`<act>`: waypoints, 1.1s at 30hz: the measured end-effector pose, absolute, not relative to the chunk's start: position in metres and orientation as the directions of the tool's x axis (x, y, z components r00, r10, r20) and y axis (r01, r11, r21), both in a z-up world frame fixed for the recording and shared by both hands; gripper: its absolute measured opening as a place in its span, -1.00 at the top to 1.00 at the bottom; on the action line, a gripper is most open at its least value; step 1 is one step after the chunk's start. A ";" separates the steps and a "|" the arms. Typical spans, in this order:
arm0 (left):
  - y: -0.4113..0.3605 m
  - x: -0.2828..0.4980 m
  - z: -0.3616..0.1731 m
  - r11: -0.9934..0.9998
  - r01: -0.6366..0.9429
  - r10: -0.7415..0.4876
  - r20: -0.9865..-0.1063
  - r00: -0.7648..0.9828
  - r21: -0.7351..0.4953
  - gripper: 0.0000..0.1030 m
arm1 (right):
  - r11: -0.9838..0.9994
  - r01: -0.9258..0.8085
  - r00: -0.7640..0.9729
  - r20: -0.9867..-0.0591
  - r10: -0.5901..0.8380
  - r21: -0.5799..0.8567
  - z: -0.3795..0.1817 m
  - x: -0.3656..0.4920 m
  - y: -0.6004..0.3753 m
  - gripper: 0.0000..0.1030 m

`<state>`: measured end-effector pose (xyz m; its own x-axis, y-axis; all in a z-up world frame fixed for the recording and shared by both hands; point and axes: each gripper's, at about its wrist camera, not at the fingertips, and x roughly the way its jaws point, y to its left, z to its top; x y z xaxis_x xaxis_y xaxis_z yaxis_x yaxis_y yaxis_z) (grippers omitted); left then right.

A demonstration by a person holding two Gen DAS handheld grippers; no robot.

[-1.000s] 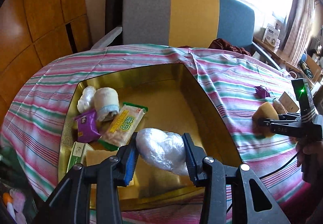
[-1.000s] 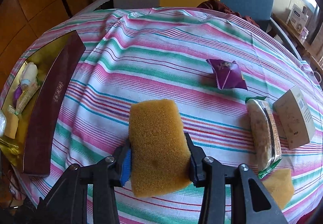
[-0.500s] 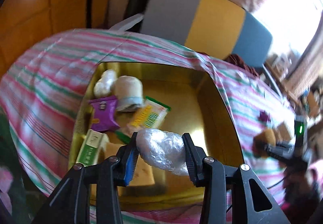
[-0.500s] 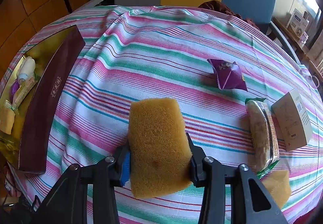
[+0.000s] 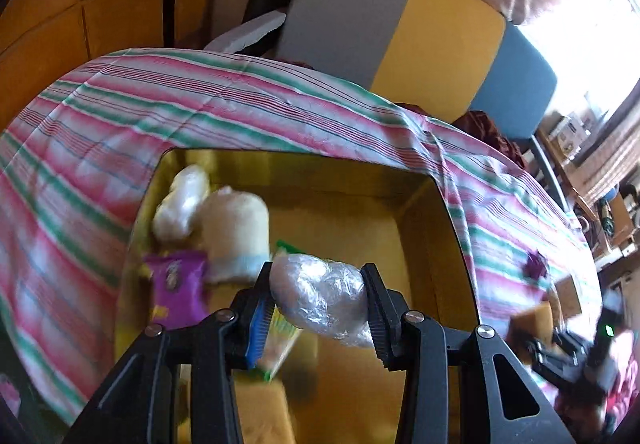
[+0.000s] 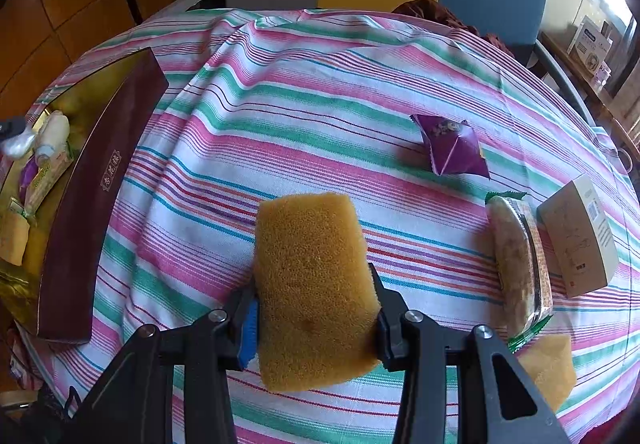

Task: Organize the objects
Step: 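Lower the plastic-wrapped bundle into the gold tray and open the left tool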

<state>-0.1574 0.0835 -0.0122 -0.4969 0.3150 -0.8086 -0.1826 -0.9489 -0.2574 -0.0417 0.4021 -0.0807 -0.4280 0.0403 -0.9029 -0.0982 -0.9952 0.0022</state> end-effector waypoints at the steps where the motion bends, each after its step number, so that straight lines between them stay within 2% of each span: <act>1: 0.088 -0.167 -0.015 -0.949 -0.181 0.316 -0.812 -0.491 -0.260 0.17 | -0.995 -0.099 -0.427 -0.903 0.040 0.003 -0.081 -0.041 0.402 0.14; 12: 0.117 -0.236 -0.048 -0.977 -0.143 0.207 -0.858 -0.470 -0.157 0.12 | -0.994 -0.105 -0.422 -0.906 0.031 0.014 -0.081 -0.039 0.402 0.14; 14: 0.118 -0.240 -0.052 -0.981 -0.142 0.186 -0.860 -0.474 -0.133 0.05 | -0.994 -0.106 -0.421 -0.907 0.030 0.017 -0.081 -0.039 0.402 0.13; 16: 0.117 -0.242 -0.053 -0.981 -0.136 0.184 -0.861 -0.474 -0.135 -0.20 | -0.994 -0.108 -0.419 -0.907 0.029 0.018 -0.081 -0.040 0.402 0.13; 17: 0.116 -0.241 -0.052 -0.982 -0.132 0.181 -0.859 -0.479 -0.133 -0.27 | -0.994 -0.109 -0.418 -0.908 0.029 0.018 -0.081 -0.040 0.403 0.13; 18: 0.114 -0.240 -0.050 -0.983 -0.129 0.174 -0.857 -0.485 -0.127 -0.32 | -0.994 -0.110 -0.417 -0.908 0.030 0.017 -0.081 -0.040 0.403 0.13; 24: 0.105 -0.221 -0.030 -0.984 -0.151 0.163 -0.832 -0.530 -0.097 -0.32 | -0.994 -0.110 -0.416 -0.909 0.034 0.013 -0.081 -0.039 0.404 0.13; 33: 0.089 -0.143 0.001 -0.976 -0.217 0.158 -0.778 -0.608 -0.029 -0.33 | -0.994 -0.108 -0.417 -0.908 0.047 -0.002 -0.082 -0.041 0.403 0.13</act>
<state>-0.1429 0.0891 0.0013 -0.6082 0.1585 -0.7778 -0.2167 -0.9758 -0.0293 -0.0406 0.4027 -0.0816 -0.4172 0.0474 -0.9076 -0.1077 -0.9942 -0.0024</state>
